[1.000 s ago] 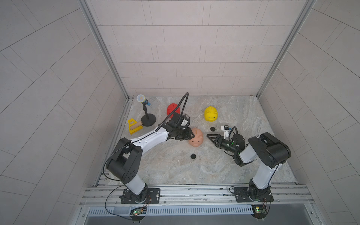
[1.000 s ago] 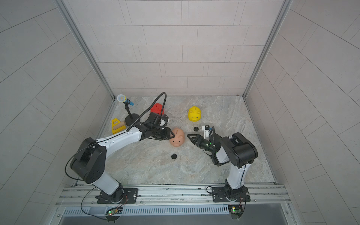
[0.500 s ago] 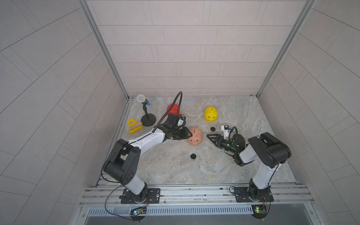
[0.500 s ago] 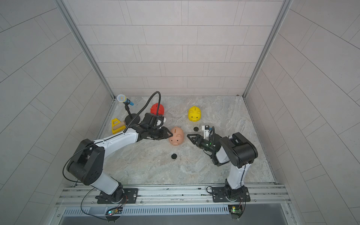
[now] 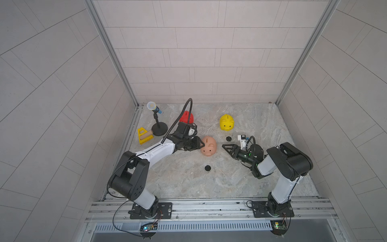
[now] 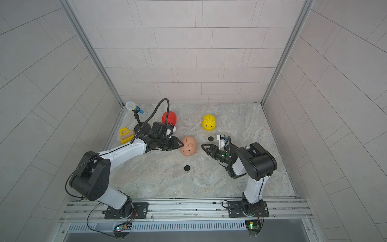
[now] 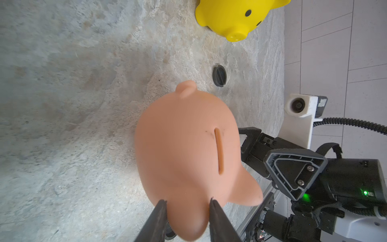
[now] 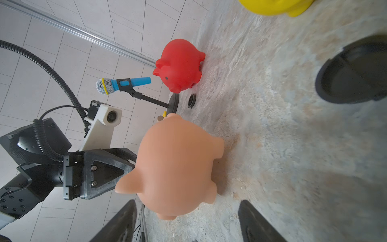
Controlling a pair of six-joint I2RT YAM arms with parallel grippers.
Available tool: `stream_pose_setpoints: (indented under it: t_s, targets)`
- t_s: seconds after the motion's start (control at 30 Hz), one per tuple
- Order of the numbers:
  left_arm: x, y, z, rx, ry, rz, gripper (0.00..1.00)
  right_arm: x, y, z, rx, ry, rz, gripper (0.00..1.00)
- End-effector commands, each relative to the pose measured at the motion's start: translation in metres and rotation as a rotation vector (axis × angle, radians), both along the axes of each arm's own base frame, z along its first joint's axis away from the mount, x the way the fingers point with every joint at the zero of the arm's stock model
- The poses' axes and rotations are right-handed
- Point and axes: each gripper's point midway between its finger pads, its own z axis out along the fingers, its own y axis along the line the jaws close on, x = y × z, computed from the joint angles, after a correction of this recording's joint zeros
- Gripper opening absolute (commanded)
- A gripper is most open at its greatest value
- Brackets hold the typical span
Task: Close piggy banks
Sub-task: Turn over the piggy bank at the center of the board.
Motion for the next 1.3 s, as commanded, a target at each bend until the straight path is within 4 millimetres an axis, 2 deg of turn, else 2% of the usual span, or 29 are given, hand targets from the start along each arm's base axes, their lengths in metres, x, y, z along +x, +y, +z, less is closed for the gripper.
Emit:
stream_pose_setpoints:
  t_s: [0.0,0.33,1.27]
  targets:
    - [-0.01,0.025,-0.027,0.115,0.064,0.051,0.36,0.001,0.003,0.014,0.027,-0.041,0.009,0.77]
    - [-0.012,0.036,-0.029,0.167,0.063,0.069,0.36,0.001,0.004,0.012,0.026,-0.036,0.011,0.77]
    - [-0.011,0.037,-0.021,0.162,0.041,0.077,0.38,0.0,0.005,0.009,0.026,-0.028,0.016,0.77]
